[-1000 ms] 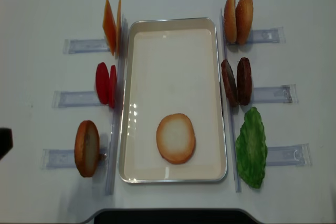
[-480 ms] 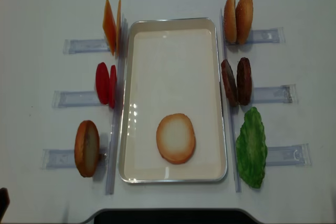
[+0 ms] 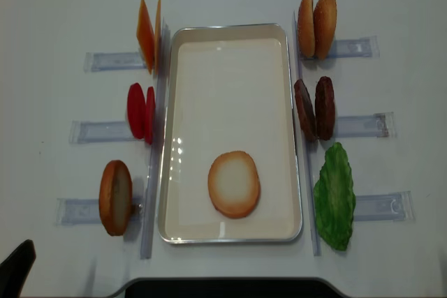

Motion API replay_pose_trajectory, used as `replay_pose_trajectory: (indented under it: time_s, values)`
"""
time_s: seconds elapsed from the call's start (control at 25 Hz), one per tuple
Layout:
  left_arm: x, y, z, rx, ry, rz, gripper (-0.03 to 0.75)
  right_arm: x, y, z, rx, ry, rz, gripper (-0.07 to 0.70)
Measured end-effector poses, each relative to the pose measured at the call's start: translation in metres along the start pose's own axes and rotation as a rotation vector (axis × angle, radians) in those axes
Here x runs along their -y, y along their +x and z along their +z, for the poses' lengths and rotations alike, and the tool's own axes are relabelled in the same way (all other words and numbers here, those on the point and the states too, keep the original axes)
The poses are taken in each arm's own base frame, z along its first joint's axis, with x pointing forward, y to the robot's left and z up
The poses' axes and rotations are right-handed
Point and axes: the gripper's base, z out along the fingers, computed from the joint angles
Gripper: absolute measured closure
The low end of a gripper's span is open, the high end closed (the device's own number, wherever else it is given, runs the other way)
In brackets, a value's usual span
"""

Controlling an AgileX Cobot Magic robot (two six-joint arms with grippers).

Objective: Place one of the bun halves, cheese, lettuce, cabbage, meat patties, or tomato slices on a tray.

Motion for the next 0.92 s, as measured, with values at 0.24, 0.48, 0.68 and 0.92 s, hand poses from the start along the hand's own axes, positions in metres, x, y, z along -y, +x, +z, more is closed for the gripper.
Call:
replay_pose_trajectory:
  time_s: [0.24, 0.48, 0.68, 0.92]
  values:
    - [0.0001, -0.001, 0.0005, 0.012, 0.001, 0.0, 0.199, -0.0001, 0.0, 0.0, 0.0, -0.001, 0.0, 0.16]
    - [0.0001, -0.0012, 0.0005, 0.015, 0.001, 0.0, 0.199, -0.0001, 0.0, 0.0, 0.0, -0.001, 0.0, 0.16]
    - [0.0001, -0.0009, 0.0008, 0.013, 0.001, -0.001, 0.199, -0.0001, 0.0, 0.0, 0.0, -0.001, 0.0, 0.16]
    - [0.0001, -0.001, 0.0008, 0.014, 0.001, -0.001, 0.199, -0.0002, 0.0, 0.0, 0.0, -0.002, 0.001, 0.16]
